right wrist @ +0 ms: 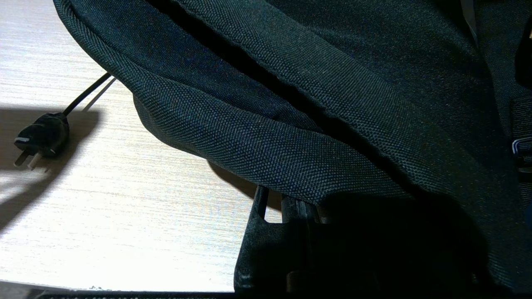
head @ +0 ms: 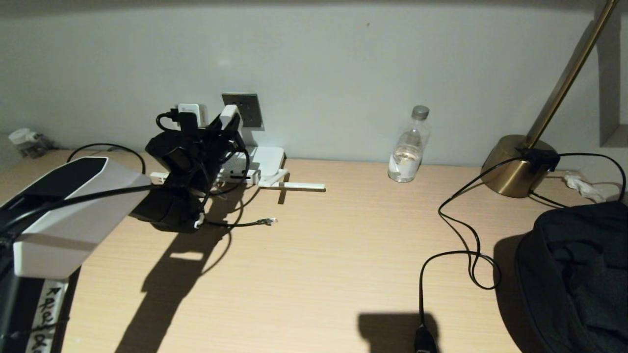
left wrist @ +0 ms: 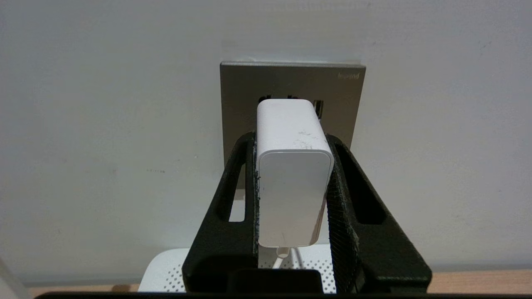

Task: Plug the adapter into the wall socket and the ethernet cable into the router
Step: Plug plug into socket

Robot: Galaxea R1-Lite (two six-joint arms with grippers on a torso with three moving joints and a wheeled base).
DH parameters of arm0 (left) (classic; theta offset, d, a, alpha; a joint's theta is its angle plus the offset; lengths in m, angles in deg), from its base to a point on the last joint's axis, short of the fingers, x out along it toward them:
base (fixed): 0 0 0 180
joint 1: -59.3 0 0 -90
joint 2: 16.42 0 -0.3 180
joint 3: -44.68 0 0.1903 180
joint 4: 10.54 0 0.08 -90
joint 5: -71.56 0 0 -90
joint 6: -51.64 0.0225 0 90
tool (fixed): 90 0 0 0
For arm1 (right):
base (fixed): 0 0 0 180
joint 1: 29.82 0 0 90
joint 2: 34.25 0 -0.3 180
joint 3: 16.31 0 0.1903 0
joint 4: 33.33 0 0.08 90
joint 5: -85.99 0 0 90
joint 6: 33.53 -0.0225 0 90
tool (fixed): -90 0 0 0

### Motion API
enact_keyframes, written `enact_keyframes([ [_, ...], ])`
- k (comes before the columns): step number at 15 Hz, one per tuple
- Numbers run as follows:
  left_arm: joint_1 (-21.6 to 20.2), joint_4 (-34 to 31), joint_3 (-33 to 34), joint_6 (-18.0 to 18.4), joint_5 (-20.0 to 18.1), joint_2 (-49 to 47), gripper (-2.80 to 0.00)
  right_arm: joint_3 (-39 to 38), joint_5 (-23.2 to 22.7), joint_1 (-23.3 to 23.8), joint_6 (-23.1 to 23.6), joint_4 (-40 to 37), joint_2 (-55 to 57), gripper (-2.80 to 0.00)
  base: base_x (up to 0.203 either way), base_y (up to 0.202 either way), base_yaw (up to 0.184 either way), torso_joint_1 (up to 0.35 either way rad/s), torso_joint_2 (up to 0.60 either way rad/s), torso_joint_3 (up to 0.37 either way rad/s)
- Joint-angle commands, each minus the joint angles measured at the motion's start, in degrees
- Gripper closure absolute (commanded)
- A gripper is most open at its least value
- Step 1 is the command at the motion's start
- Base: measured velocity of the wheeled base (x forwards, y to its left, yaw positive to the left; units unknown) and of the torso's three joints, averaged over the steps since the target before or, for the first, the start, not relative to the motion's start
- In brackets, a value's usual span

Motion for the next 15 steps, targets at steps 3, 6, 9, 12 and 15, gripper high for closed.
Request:
enact_keyframes([
  [3,0.19,0.37,-0.44,0.04,-0.03,-0.13,0.0,0.0,0.0,-0.02,0.02,0.0,-0.02,0.0,0.0,0.0,0.0,0.0,0.0,0.0],
  [6,0.19,0.23,-0.44,0.04,-0.34,-0.4,0.0,0.0,0.0,-0.02,0.02,0.0,-0.02,0.0,0.0,0.0,0.0,0.0,0.0,0.0],
  [9,0.21,0.19,-0.53,0.04,-0.56,-0.57,0.0,0.0,0.0,-0.02,0.02,0.0,-0.02,0.0,0.0,0.0,0.0,0.0,0.0,0.0],
  [12,0.21,0.19,-0.53,0.04,-0.49,-0.65,0.0,0.0,0.0,-0.02,0.02,0.0,-0.02,0.0,0.0,0.0,0.0,0.0,0.0,0.0],
  [15,0.21,0.19,-0.53,0.04,-0.47,-0.57,0.0,0.0,0.0,-0.02,0.02,0.0,-0.02,0.0,0.0,0.0,0.0,0.0,0.0,0.0],
])
